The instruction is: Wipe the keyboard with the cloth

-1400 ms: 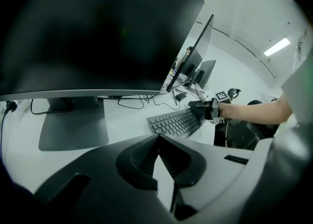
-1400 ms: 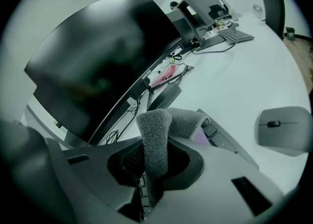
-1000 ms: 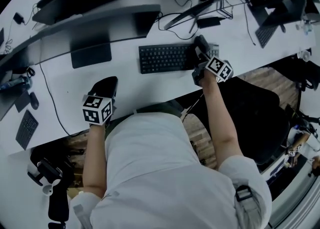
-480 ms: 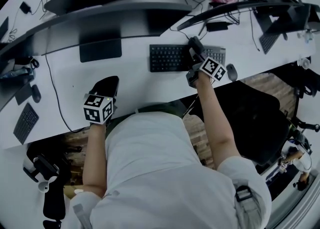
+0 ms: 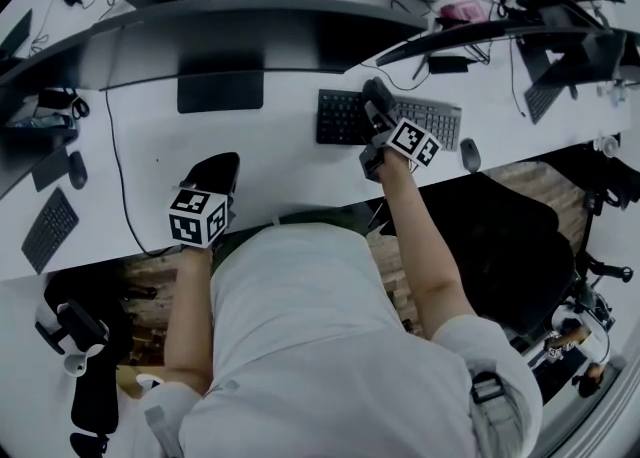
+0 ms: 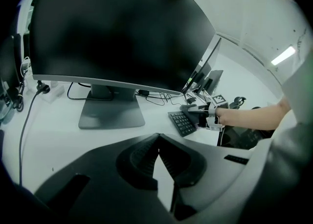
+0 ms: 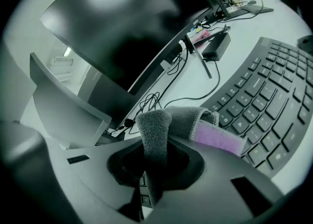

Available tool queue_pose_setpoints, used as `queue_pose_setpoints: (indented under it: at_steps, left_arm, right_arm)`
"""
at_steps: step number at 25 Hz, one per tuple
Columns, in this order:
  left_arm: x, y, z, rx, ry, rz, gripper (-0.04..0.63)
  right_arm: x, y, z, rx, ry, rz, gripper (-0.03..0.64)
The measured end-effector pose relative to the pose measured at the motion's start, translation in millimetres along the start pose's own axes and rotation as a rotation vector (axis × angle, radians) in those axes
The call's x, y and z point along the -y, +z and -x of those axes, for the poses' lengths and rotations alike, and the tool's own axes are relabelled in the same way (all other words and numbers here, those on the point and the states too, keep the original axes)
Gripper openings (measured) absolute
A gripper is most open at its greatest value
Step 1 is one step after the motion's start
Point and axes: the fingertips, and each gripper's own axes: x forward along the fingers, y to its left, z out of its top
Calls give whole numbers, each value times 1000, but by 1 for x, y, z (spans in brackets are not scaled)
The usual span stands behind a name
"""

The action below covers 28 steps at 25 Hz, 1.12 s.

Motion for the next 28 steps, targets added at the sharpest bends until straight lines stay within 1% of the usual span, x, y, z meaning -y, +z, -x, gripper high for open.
queue_pose_setpoints:
  at_steps: [12, 18, 23, 28]
  left_arm:
    - [-18, -14, 29, 45, 49, 53, 2]
    - [-26, -18, 43, 78, 85, 84, 2]
    - [-30, -19, 50, 110, 108, 104, 2]
    - [-28, -8, 57, 156, 124, 99, 2]
  right_arm:
    - [-59, -52, -35, -120, 79, 50, 57]
    - [-91, -79, -47, -197, 132, 78, 58]
    - [-127, -104, -47, -276, 205, 167, 58]
    - [-168, -115, -36, -303, 291, 278, 58]
